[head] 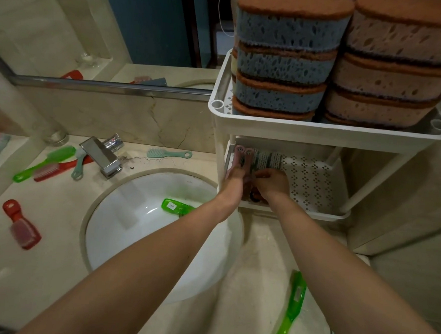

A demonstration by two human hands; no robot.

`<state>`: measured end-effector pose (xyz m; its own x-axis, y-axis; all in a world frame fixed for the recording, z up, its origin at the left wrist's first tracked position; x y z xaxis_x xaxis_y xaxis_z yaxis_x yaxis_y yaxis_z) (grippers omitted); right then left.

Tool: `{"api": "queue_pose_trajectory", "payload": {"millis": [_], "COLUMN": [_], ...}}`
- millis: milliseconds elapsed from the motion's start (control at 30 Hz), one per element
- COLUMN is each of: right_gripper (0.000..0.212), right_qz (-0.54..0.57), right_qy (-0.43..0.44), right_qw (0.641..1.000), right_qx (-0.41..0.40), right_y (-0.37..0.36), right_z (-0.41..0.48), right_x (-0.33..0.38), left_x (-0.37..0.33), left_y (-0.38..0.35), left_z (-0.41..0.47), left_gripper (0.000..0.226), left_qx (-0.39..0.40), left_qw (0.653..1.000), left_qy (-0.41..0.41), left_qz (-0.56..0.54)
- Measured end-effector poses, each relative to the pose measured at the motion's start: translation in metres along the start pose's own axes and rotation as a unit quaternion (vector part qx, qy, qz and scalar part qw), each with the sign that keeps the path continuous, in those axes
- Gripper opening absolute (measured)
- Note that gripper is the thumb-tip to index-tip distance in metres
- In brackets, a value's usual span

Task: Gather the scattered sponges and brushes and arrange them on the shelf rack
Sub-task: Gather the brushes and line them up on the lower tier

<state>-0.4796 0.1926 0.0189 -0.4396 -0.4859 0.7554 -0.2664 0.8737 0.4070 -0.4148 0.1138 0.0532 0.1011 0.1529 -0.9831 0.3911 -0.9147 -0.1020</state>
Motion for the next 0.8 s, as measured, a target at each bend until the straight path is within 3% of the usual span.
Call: {"api": "queue_pose_trajectory", "payload": {"millis": [167,333,800], "right_gripper": [0.016,0.017,0.020], "right_qz": [-0.004,0.103,0.039], "right_qy": [0.064,0.114,0.153], "right_qw": [0.997,0.987,0.974], "right_qx": [-0.038,-0.052,0.161], "right_y": [0.006,0.001,-0.109], "right_z": [-0.023,-0.066,-0.179], "right_x": [-0.001,-0.015,-0.049], "left_x": [-0.006,0.006,0.026], "left_y": [0.010,0.031,0.161], "left_z": [-0.022,-0.057,-0.177], "left_gripper": [0.057,0.025,0.025], "left_qx": [0.043,-0.076,-0.269], "left_qw": [0.992,0.987,0.958], "left_qy": [-0.070,-0.096,-0.058], "left_qz": [0.100,0.105,0.074]}}
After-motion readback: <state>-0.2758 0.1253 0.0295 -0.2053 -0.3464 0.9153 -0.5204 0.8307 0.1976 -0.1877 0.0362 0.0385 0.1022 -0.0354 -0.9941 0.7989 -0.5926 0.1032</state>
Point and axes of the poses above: each hand's wrist, its own z-axis towards the middle knuckle, its own y-axis out of the back of the hand, x = y × z, the point moved 1 cm from there along z, towards the middle knuckle, and after that the axes turned 12 degrees about -y, right-handed, at the moved point
